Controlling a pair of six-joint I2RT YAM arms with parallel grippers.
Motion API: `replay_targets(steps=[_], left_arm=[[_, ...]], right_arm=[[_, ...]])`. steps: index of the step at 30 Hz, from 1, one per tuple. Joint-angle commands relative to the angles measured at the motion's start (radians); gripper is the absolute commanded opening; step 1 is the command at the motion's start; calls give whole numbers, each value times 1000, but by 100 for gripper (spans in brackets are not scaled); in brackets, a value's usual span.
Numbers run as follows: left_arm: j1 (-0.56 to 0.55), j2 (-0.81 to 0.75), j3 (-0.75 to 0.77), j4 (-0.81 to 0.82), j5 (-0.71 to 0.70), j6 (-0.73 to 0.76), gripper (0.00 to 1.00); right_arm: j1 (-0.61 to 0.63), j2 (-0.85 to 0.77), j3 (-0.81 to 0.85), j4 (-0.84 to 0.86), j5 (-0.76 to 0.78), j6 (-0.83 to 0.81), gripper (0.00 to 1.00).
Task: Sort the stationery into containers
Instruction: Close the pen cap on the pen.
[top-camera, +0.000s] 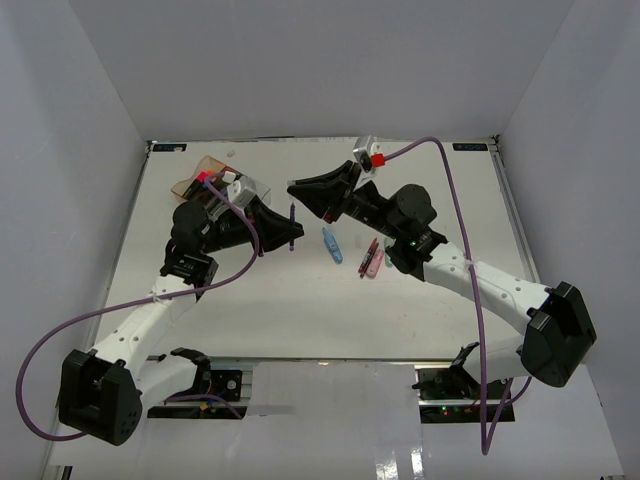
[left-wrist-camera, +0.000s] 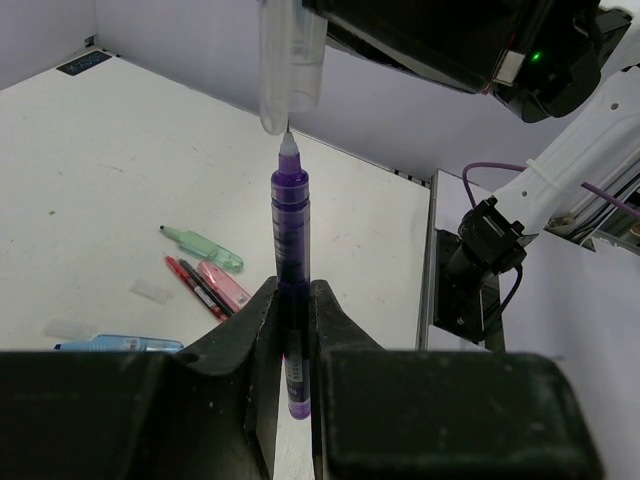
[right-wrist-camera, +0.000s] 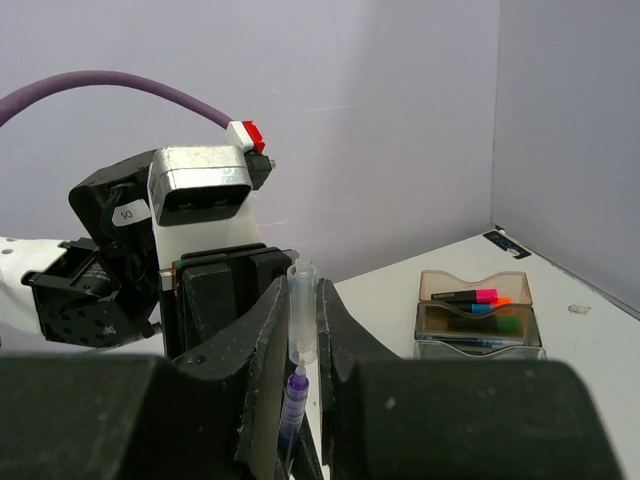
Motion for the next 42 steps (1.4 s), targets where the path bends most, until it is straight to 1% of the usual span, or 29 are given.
replay_targets(steps=[1,17,25,31,33,34,38,41,42], left_arm=[[-1,-33,-9,29,22,2,6],[-1,-43,-21,55,22,-8,6],[-1,-47,-49,162,30,-76,6],[-3,-58,-37,214,-18,-67,6],[-1,-49,-21,242,-27,-83,5],[-1,-43,9,243,-25,-82,4],[-1,-3,95,216,-5,-53,2],[-1,20,129,217,5,-36,0],[-1,28,130,220,7,-22,0]], right_arm=[[5,-4,-22,69,-12,23,8],[14,10,-80,132,-34,74,8],[17,9,-137,212,-32,112,8],[21,16,-137,217,-46,132,8],[23,10,-131,183,-49,117,8],[21,10,-122,163,-49,107,8],[21,2,-79,41,-55,66,8],[21,2,-45,-67,-52,45,8],[23,2,-35,-135,-51,37,8]])
